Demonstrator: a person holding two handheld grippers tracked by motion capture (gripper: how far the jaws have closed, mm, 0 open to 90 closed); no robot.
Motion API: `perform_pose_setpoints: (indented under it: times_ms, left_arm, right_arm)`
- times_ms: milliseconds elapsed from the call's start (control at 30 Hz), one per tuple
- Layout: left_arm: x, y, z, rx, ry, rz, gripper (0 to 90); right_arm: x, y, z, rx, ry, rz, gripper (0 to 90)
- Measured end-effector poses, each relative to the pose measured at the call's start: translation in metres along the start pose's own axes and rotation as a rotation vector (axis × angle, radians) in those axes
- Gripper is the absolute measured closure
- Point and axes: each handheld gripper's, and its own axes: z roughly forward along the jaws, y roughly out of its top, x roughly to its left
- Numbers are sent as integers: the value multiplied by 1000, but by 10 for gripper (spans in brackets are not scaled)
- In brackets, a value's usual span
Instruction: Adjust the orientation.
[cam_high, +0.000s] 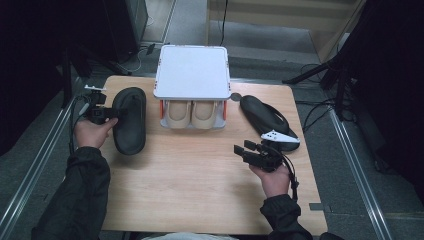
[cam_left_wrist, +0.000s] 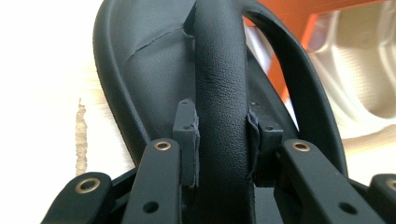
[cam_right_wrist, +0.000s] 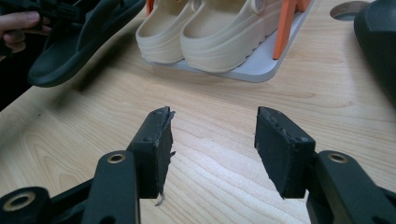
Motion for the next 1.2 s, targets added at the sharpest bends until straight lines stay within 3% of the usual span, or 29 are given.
perform_pose_setpoints:
  times_ms: [167,600,933,1200]
  left_arm:
    - [-5,-7,-9,-12,-21,-13,699]
    - [-17,-31,-27,2,-32,2,699]
    - [-42,-55,-38,9,-31,64,698]
    - [-67,-75,-49,7,-73,92,698]
  right_arm:
    - [-1,2,3,1,6,-4,469]
    - [1,10,13,13,23,-22,463]
    - [0,16,20,8,24,-39,462]
    - [1,21,26,22,24,-53,463]
